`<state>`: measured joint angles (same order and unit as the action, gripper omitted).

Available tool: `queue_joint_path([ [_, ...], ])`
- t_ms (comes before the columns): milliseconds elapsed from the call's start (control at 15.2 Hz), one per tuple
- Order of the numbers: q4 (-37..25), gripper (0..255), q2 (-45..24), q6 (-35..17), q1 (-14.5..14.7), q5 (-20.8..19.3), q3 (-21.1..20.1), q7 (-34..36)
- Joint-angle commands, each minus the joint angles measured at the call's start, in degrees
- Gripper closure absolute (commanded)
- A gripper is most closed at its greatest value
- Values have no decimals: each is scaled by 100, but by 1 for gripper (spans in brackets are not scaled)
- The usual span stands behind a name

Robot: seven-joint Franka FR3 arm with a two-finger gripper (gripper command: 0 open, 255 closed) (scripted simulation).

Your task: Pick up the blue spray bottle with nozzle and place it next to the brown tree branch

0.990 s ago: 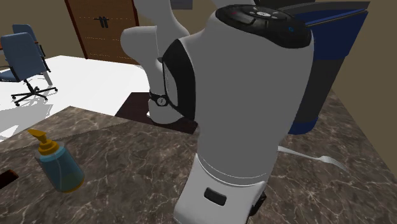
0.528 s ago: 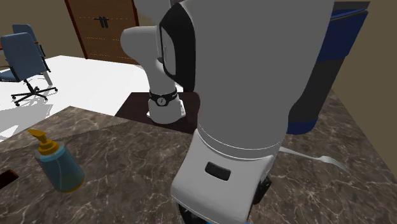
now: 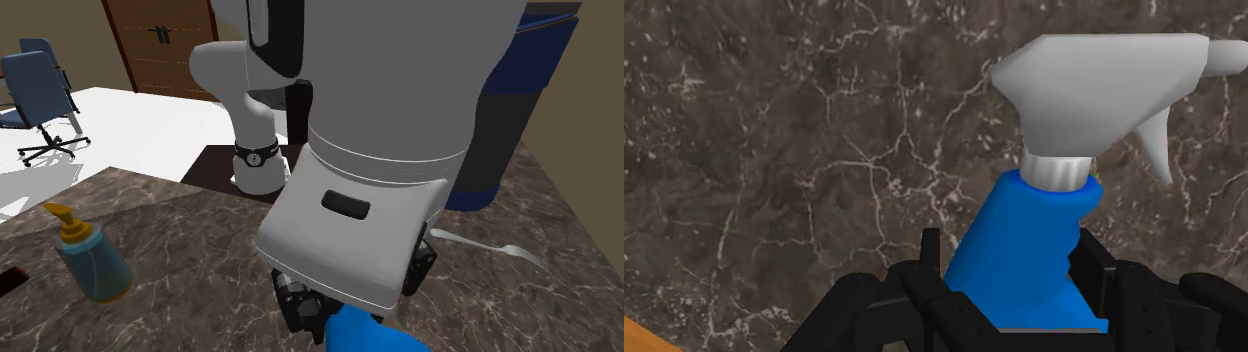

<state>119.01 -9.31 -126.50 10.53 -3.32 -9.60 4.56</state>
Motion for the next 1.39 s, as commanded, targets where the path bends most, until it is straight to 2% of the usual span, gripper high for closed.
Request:
queue_joint_path([
  [0, -85, 255, 71, 156, 3, 20, -9, -6],
  [66, -85, 255, 72, 157, 3, 21, -9, -6],
  [726, 1284, 255, 1152, -175, -677, 168, 562, -1327],
  [1320, 1965, 255, 1740, -303, -1296, 51, 1276, -2579],
])
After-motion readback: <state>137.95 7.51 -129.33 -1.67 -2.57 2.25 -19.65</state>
